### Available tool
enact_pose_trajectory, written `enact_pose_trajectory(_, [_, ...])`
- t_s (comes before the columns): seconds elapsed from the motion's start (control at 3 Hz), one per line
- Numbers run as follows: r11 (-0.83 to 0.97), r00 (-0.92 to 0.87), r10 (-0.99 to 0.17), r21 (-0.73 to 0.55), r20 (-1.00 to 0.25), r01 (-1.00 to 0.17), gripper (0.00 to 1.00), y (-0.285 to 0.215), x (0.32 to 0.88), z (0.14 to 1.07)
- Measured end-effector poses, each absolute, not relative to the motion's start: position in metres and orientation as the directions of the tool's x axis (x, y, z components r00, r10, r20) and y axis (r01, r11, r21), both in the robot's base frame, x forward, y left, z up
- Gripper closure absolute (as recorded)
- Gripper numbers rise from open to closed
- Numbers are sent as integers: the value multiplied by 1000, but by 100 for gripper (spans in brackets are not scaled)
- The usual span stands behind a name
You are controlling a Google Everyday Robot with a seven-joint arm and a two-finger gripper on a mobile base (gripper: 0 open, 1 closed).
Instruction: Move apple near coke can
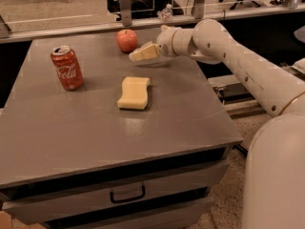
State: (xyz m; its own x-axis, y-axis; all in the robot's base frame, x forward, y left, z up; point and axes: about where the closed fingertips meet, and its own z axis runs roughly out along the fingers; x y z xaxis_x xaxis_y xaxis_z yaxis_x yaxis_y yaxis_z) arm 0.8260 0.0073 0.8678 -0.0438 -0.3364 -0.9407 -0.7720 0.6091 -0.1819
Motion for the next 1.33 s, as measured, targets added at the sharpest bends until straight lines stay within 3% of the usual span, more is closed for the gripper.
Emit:
enact_pose_trajectory(0.67, [573, -36, -328, -168, -944, -802, 0, 50, 860, 863])
enact_pose_trajectory(1.0, [548, -42, -323, -150, -946, -823, 15, 64, 867, 860])
enact_pose_trajectory(1.33, [521, -53, -326, -133, -944, -843, 38, 73, 868, 859])
